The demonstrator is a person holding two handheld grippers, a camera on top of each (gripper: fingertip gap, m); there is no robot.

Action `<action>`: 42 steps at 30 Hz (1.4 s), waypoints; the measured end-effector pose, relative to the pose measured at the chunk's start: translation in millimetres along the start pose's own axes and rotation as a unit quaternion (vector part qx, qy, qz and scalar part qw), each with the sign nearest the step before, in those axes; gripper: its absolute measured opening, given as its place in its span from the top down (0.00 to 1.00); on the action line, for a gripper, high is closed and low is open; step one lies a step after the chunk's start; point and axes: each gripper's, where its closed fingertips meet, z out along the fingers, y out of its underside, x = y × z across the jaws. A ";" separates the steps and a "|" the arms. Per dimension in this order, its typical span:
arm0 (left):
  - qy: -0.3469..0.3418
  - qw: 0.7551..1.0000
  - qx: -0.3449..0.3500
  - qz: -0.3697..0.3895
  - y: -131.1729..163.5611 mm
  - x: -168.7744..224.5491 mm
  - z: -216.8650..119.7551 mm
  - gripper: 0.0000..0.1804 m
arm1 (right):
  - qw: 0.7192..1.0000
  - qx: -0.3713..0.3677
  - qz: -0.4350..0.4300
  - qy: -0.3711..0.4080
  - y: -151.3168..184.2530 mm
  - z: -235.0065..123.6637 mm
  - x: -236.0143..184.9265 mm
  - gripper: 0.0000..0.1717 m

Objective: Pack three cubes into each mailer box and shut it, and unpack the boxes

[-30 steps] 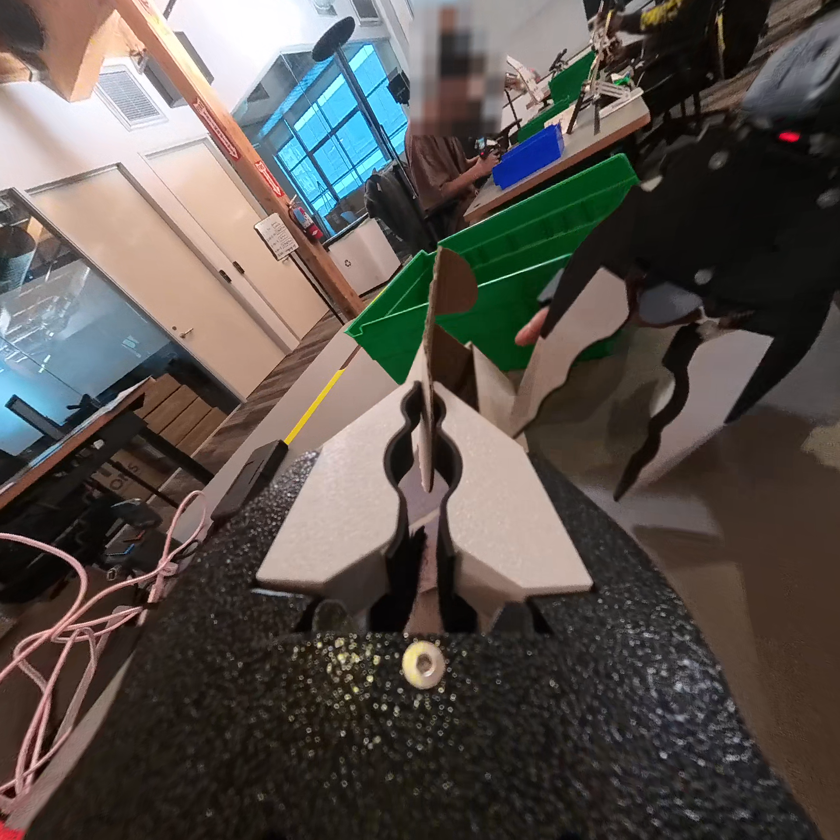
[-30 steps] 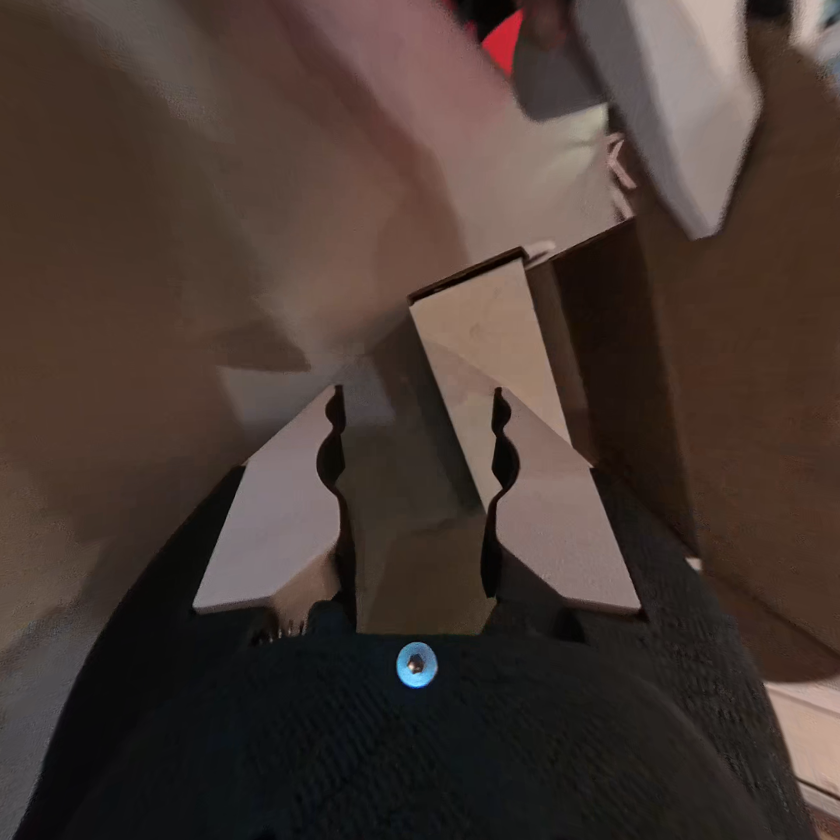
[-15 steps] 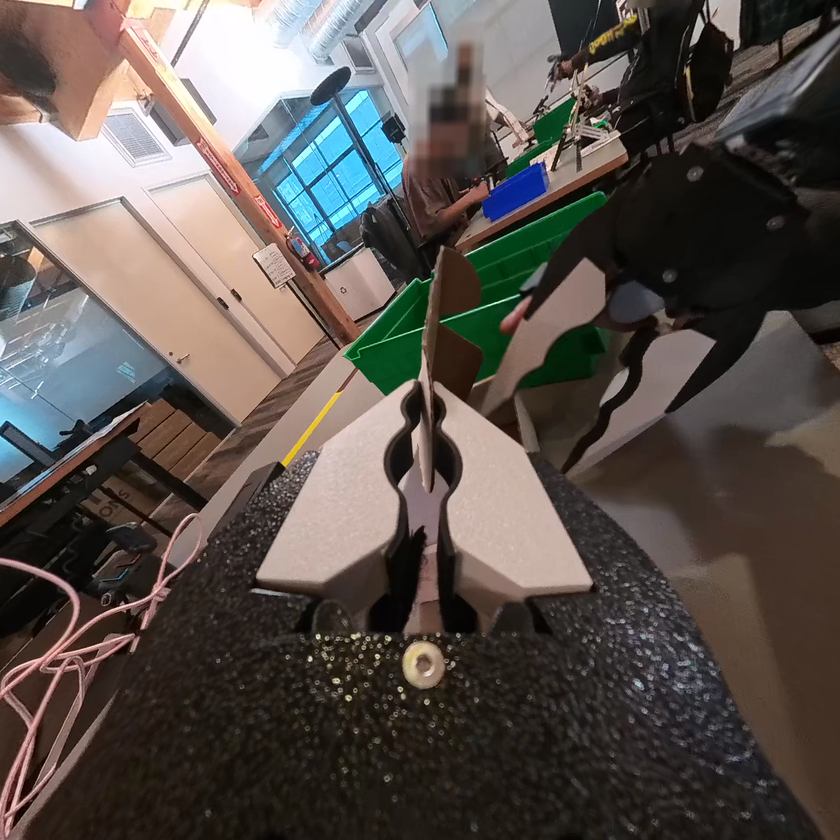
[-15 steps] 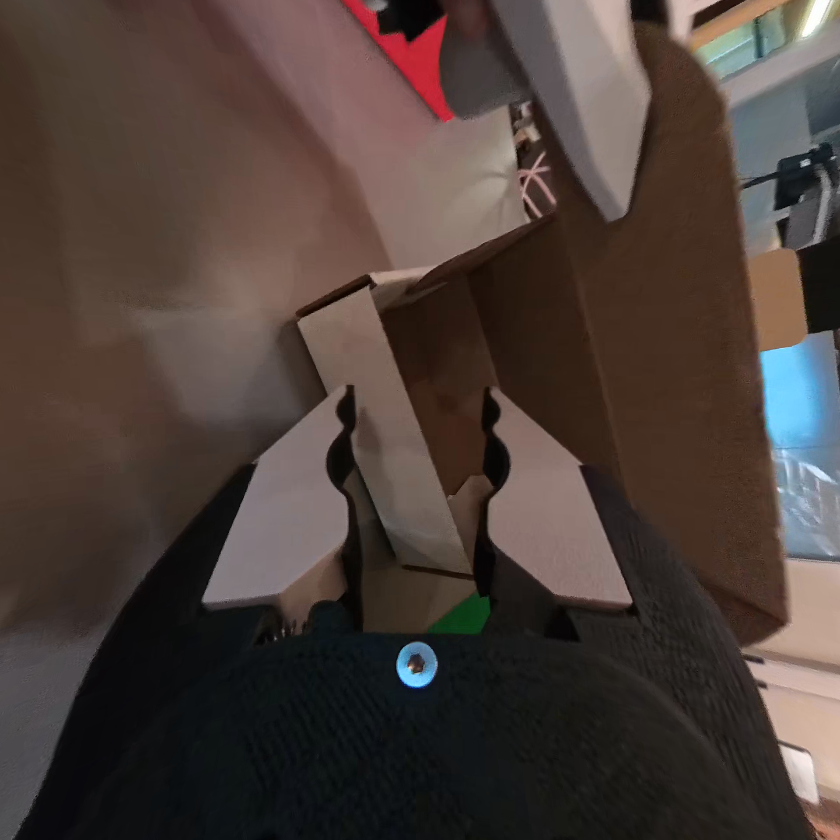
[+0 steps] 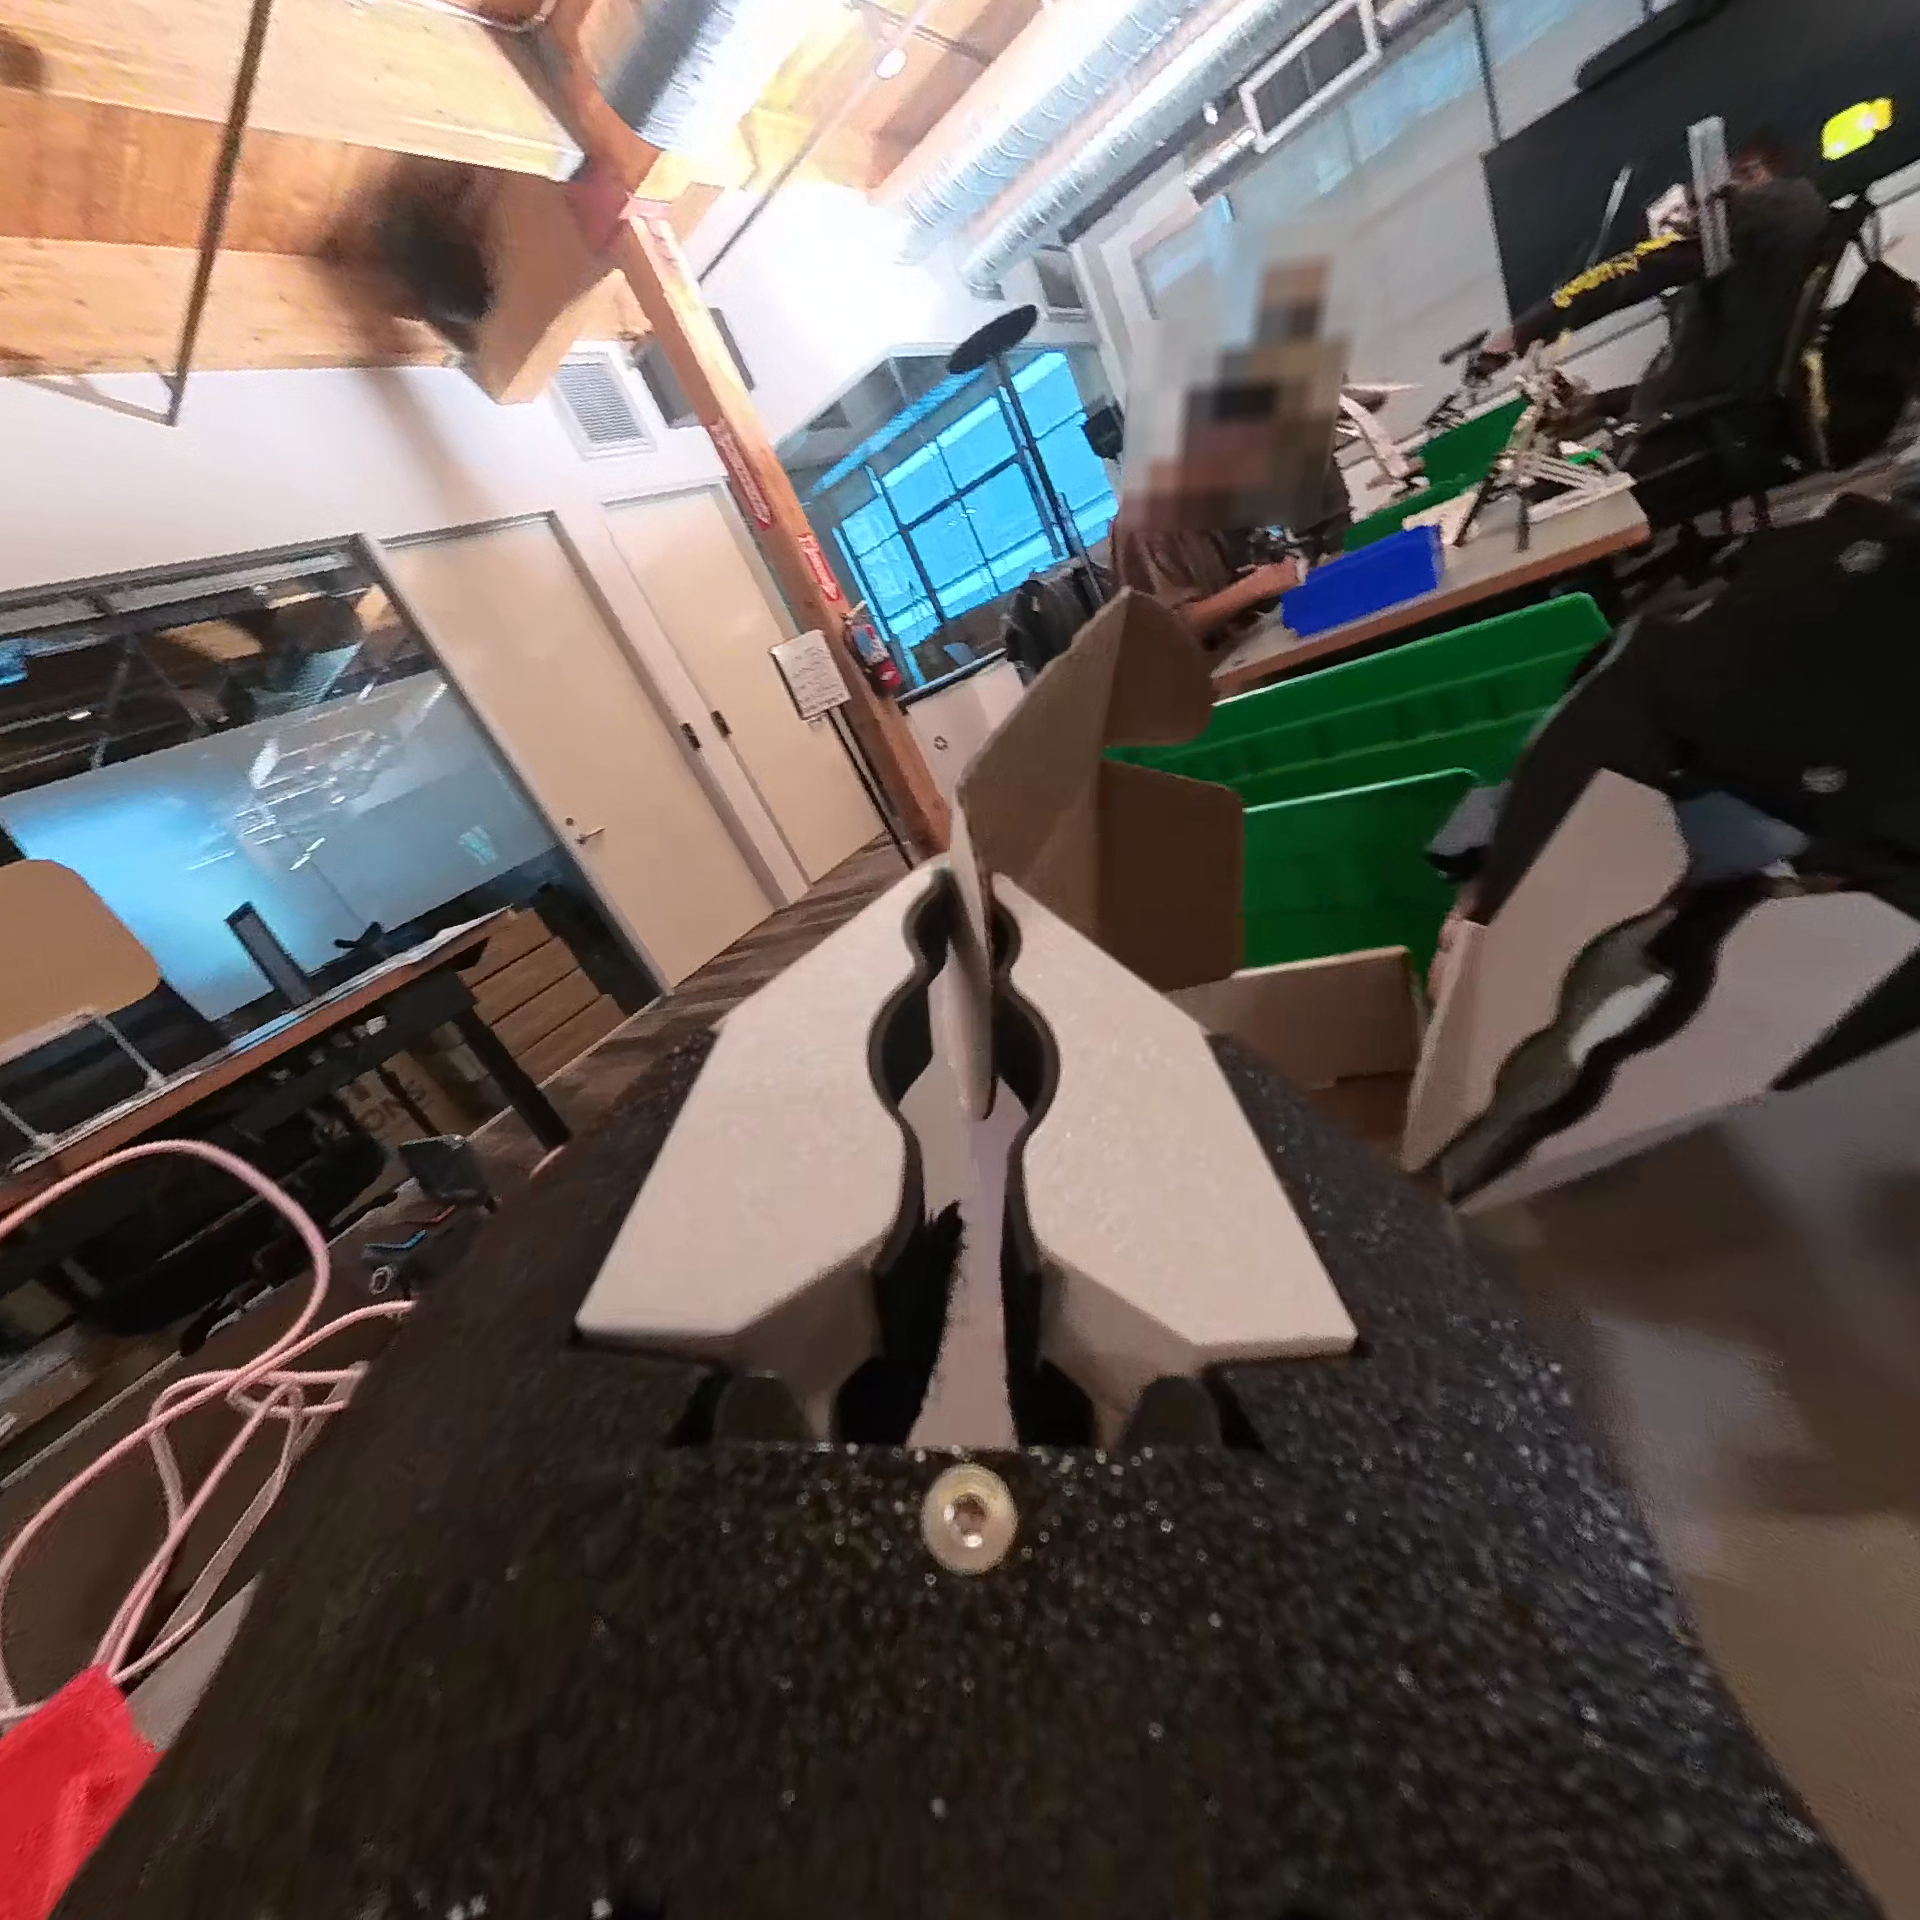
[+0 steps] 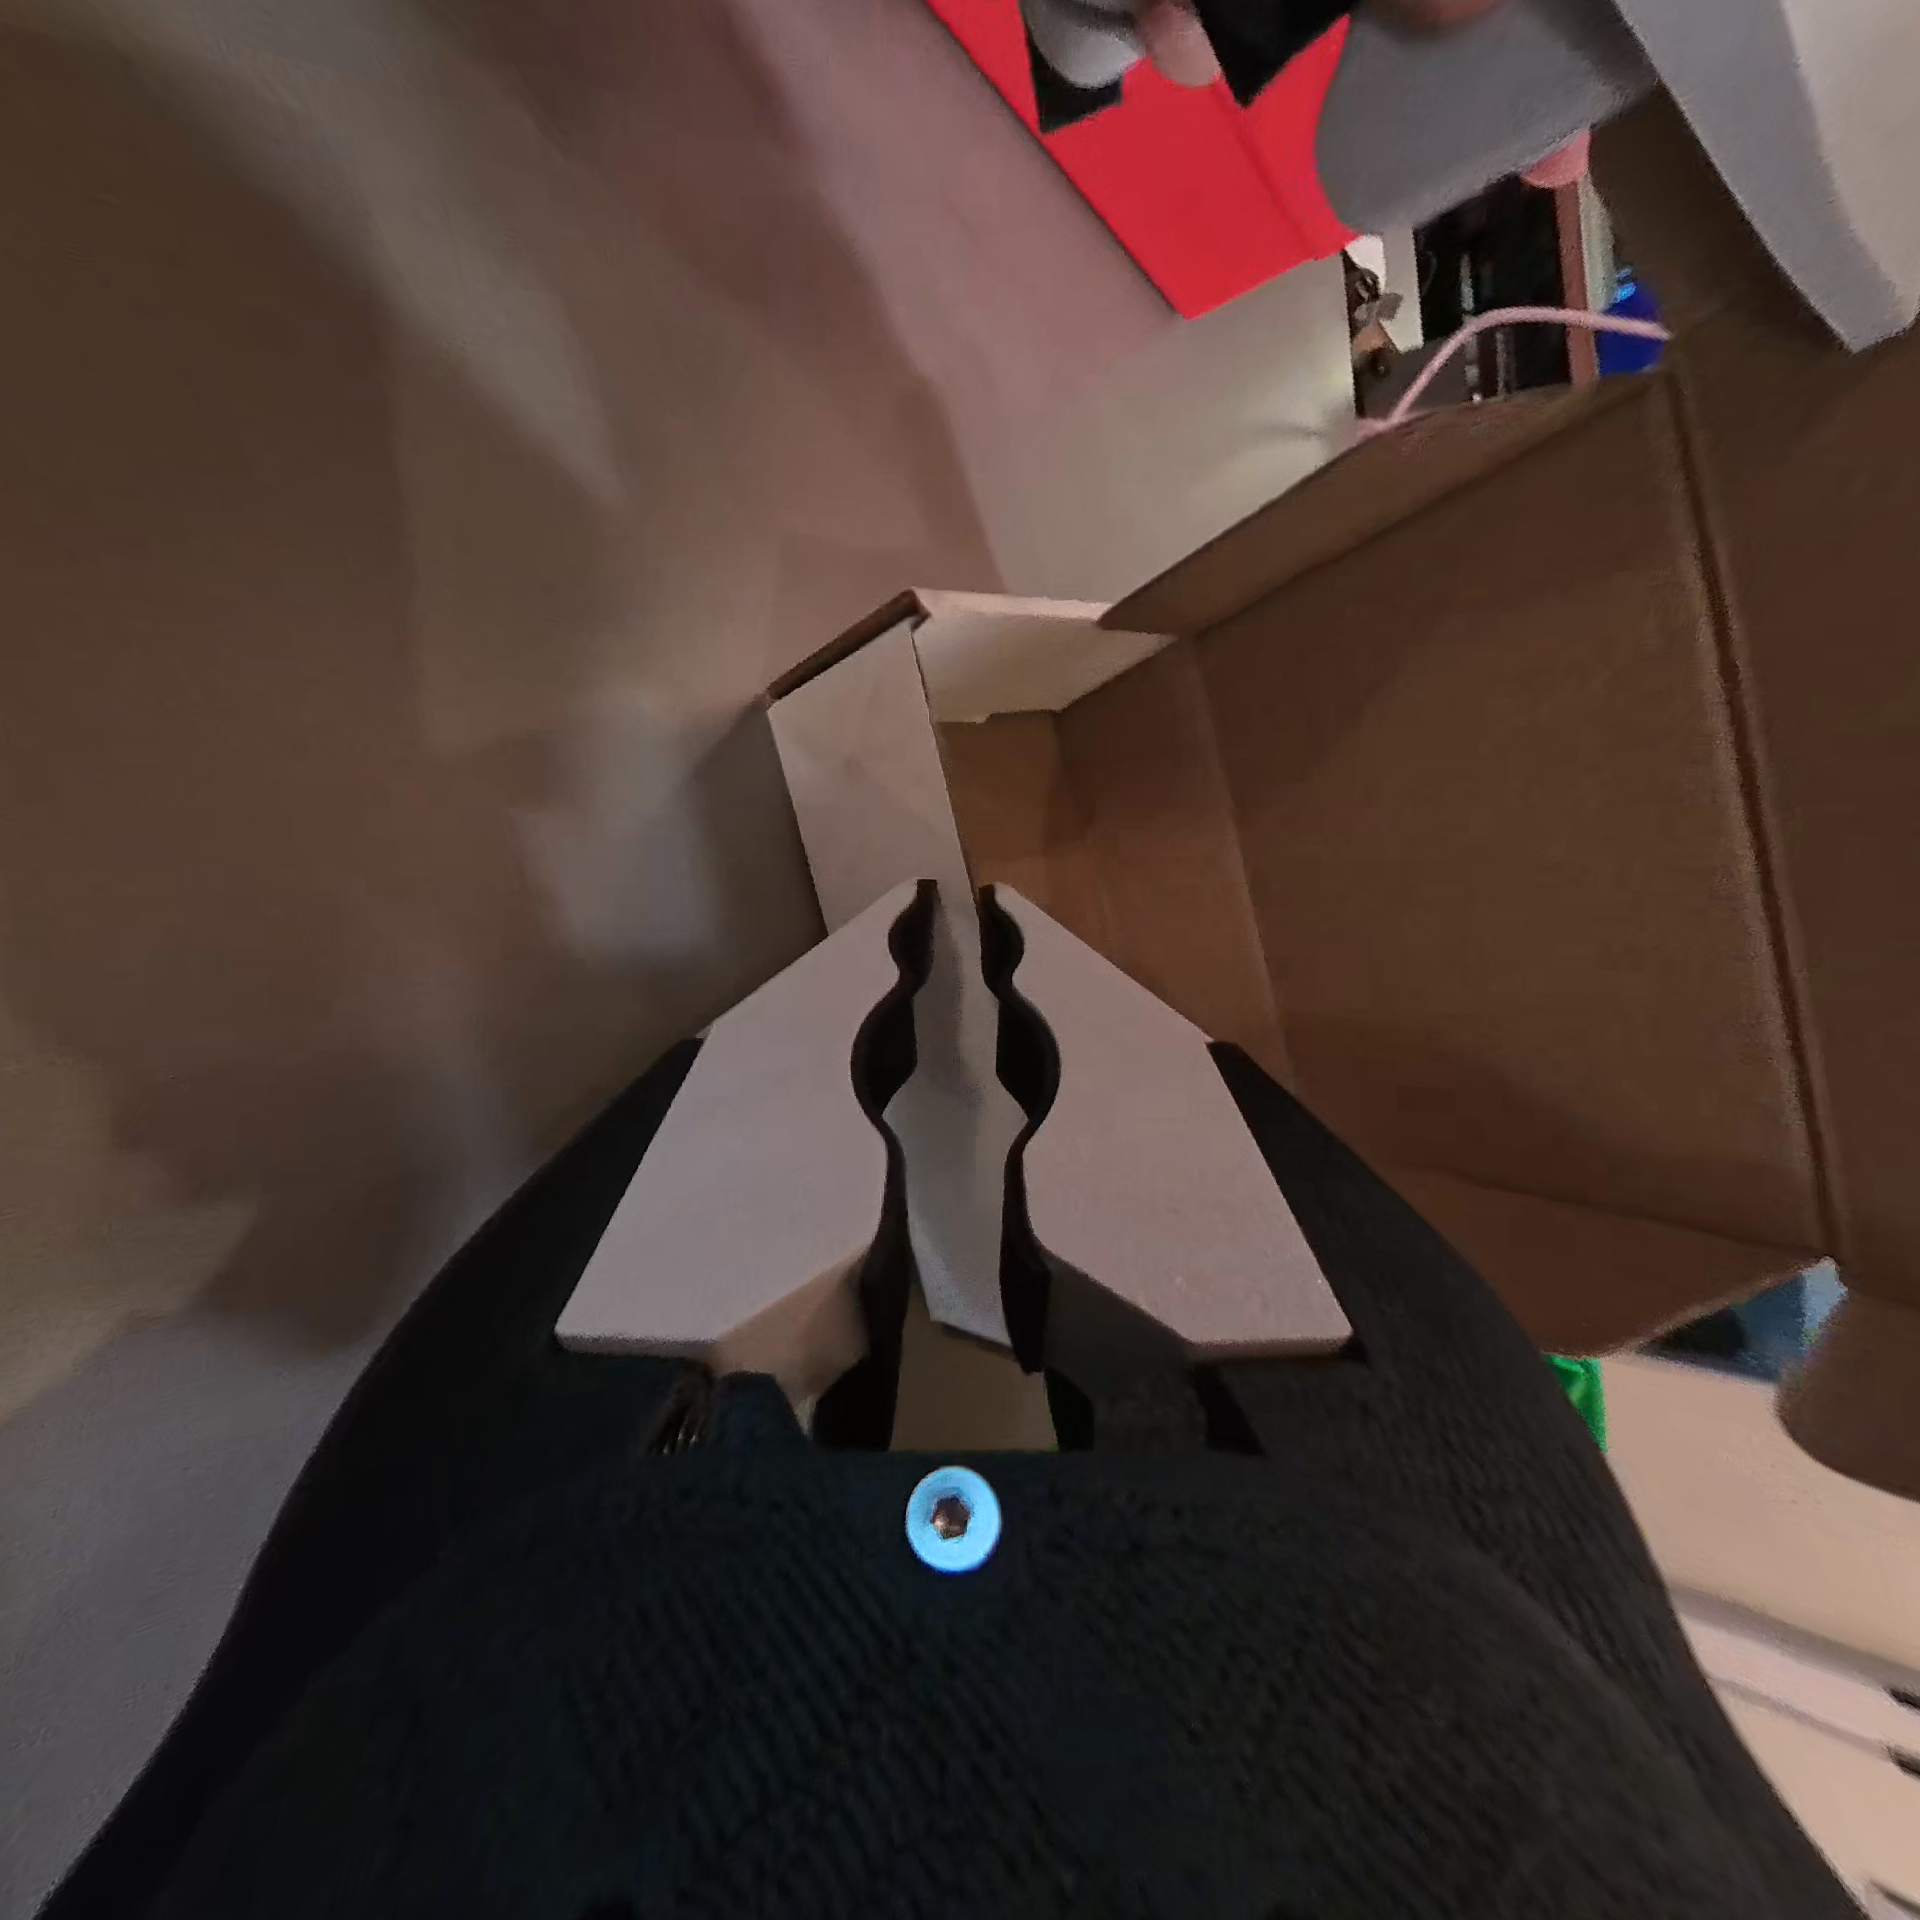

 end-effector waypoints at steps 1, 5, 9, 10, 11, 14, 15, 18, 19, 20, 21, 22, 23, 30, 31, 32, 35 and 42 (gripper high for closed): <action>-0.011 1.000 0.001 -0.001 0.3 -3.8 -0.4 0.98 | 1.000 0.008 0.003 -0.009 -3.9 -0.7 -2.9 0.96; -0.063 0.998 -0.004 -0.001 4.3 -21.2 -2.8 0.97 | 0.998 0.038 0.008 -0.044 -18.9 -3.0 -15.6 0.98; -0.092 0.994 -0.043 -0.035 25.9 -35.0 -1.5 0.96 | 0.997 0.050 0.007 -0.057 -25.2 -4.1 -20.7 0.98; -0.103 0.993 -0.046 -0.044 29.5 -39.4 -2.1 0.95 | 0.997 0.051 0.008 -0.058 -25.5 -4.3 -21.0 0.98; -0.105 0.992 -0.040 -0.056 29.9 -41.2 -2.9 0.95 | 0.997 0.053 0.009 -0.059 -25.7 -4.5 -21.2 0.98; -0.120 0.987 -0.042 -0.094 35.2 -49.8 -5.0 0.95 | 0.997 0.057 0.011 -0.059 -26.9 -4.9 -21.1 0.98; -0.127 0.986 -0.044 -0.102 37.4 -53.3 -6.2 0.95 | 0.997 0.057 0.010 -0.058 -27.2 -5.0 -20.8 0.98; -0.182 0.976 -0.065 -0.099 49.1 -70.0 -13.4 0.99 | 0.997 0.055 0.007 -0.059 -26.8 -4.7 -21.7 0.98; -0.195 0.973 -0.074 -0.097 53.2 -73.9 -15.3 1.00 | 0.997 0.054 0.007 -0.058 -26.4 -4.5 -21.4 0.98; -0.198 0.972 -0.085 -0.098 57.8 -75.4 -16.1 1.00 | 0.997 0.053 0.006 -0.058 -25.8 -4.3 -21.3 0.98; -0.199 0.969 -0.099 -0.103 63.7 -76.2 -16.2 1.00 | 0.997 0.053 0.007 -0.058 -25.7 -4.2 -21.2 0.98; -0.201 0.967 -0.113 -0.110 70.4 -76.9 -16.2 1.00 | 0.997 0.055 0.008 -0.059 -26.0 -4.3 -21.3 0.98; -0.206 0.963 -0.126 -0.118 77.0 -78.3 -16.5 1.00 | 0.997 0.056 0.008 -0.059 -26.2 -4.3 -21.3 0.98; -0.221 0.939 -0.193 -0.179 111.9 -87.1 -24.6 1.00 | 0.996 0.056 0.014 -0.060 -24.7 -4.3 -20.3 0.98; -0.221 0.936 -0.200 -0.188 116.4 -87.6 -25.4 1.00 | 0.996 0.057 0.015 -0.060 -24.7 -4.3 -20.0 0.98; -0.219 0.934 -0.202 -0.197 119.1 -87.8 -25.8 1.00 | 0.997 0.056 0.016 -0.060 -24.7 -4.2 -19.8 0.98; -0.231 0.932 -0.206 -0.188 122.2 -90.4 -27.5 0.99 | 0.997 0.050 0.022 -0.057 -24.6 -3.5 -18.7 0.97; -0.231 0.958 -0.133 -0.103 83.5 -84.8 -15.8 0.50 | 0.996 0.029 0.076 -0.023 -24.8 8.8 -9.3 0.98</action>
